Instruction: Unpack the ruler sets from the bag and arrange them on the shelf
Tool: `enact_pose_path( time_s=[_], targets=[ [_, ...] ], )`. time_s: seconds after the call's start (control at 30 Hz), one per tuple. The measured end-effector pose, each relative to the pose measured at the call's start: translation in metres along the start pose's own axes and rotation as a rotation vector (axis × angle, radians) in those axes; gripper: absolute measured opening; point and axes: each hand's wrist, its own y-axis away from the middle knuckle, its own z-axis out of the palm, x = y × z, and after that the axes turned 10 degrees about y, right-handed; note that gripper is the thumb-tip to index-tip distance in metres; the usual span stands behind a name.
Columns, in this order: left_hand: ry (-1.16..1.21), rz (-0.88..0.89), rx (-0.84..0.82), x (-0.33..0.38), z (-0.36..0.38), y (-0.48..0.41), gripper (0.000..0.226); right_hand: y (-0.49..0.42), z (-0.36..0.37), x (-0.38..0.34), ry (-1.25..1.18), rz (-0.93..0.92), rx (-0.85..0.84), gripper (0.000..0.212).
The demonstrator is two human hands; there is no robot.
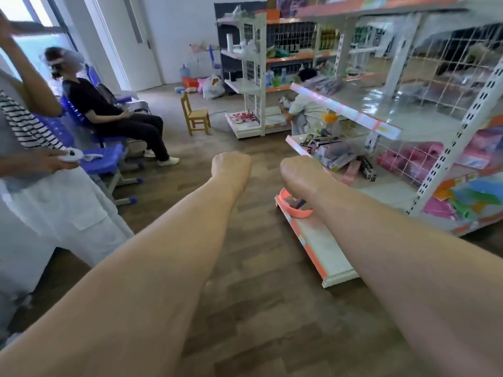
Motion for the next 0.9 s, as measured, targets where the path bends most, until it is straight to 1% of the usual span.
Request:
enact_pose_path(
  time_s=[0.07, 0.13, 0.23, 0.37, 0.5, 0.6, 0.73, 0.8, 0.9],
  targets=[
    [-0.004, 0.031, -0.002, -0.006, 0.002, -0.027, 0.03, -0.023, -0.001, 0.0, 0.061, 0.024, 0.024, 0.016],
    [-0.001, 0.062, -0.008, -0.008, 0.004, -0.052, 0.03, -0.048, 0.003, 0.003, 0.112, 0.046, 0.024, 0.028],
    [0.012, 0.104, -0.024, -0.005, 0.008, -0.083, 0.032, -0.076, 0.011, 0.01, 0.162, 0.094, 0.03, 0.033],
    [0.02, 0.176, -0.008, 0.008, 0.017, -0.129, 0.03, -0.113, 0.022, 0.03, 0.196, 0.152, 0.041, 0.033],
    [0.04, 0.236, 0.012, 0.026, 0.026, -0.177, 0.032, -0.151, 0.024, 0.057, 0.197, 0.217, 0.002, 0.032],
    [0.048, 0.275, 0.035, 0.04, 0.03, -0.215, 0.031, -0.18, 0.026, 0.077, 0.197, 0.254, 0.003, 0.031],
    [0.047, 0.331, 0.027, 0.062, 0.027, -0.271, 0.036, -0.221, 0.022, 0.106, 0.189, 0.297, -0.033, 0.029],
    [0.063, 0.352, 0.035, 0.073, 0.024, -0.3, 0.034, -0.243, 0.019, 0.122, 0.18, 0.307, -0.046, 0.028],
    [0.084, 0.384, 0.052, 0.09, 0.022, -0.341, 0.03, -0.275, 0.019, 0.146, 0.185, 0.353, -0.033, 0.032]
  ],
)
